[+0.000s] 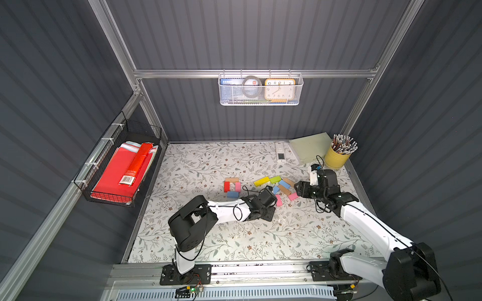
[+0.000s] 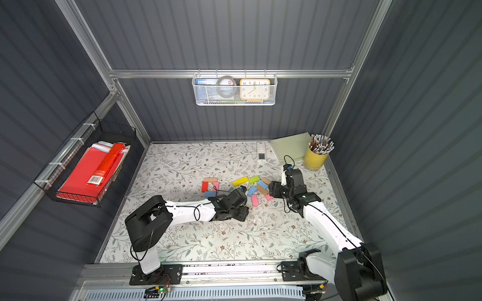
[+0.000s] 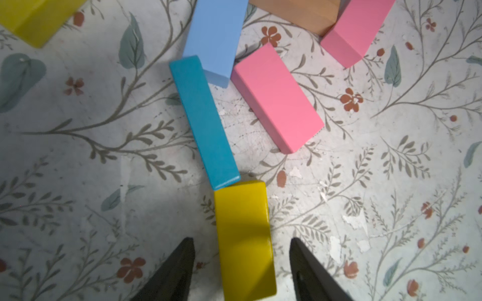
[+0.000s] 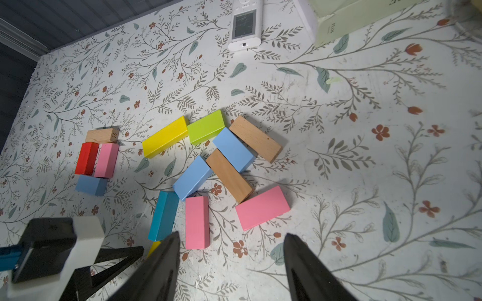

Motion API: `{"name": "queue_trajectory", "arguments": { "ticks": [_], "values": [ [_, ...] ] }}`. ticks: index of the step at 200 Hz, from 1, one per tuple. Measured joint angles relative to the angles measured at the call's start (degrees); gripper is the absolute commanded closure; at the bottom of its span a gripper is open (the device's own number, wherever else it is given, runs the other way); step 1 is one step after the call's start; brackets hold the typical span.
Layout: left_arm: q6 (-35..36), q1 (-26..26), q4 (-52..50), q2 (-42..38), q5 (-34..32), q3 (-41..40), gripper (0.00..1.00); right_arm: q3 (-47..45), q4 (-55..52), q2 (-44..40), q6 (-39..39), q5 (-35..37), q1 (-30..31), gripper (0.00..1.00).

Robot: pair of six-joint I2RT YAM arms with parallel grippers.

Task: Assemble the number 8 with building blocks
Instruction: Pick up the building block from the center of the board.

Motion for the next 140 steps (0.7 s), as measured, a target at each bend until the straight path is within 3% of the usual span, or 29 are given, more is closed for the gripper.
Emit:
{"name": "queue_trajectory", "arguments": {
  "ticks": [45,71,106,140],
  "values": [
    [0.68,0.00,0.00,1.38,-0.24,1.01,0.55,-0.48,0.13,0.00,0.07,-0.48,-0.04,0.33],
    [0.90,0.00,-0.44,1.38,-0.87,1.01,0.68,-0.79,0.24,0.00,0.07,-0.52,-0.04,0.33],
    [-0.50,-0.15,-2.78,-0.22,-3.45,0.74,0.73,-0.81,0.61,0.04,0.11,-0.74,-0.04,0.33],
    [-2.01,1.14,-6.67,-6.88,-6.91,-1.79,0.77,-0.81,1.42,1.03,0.48,-1.70,-0.04,0.33]
  ]
}}
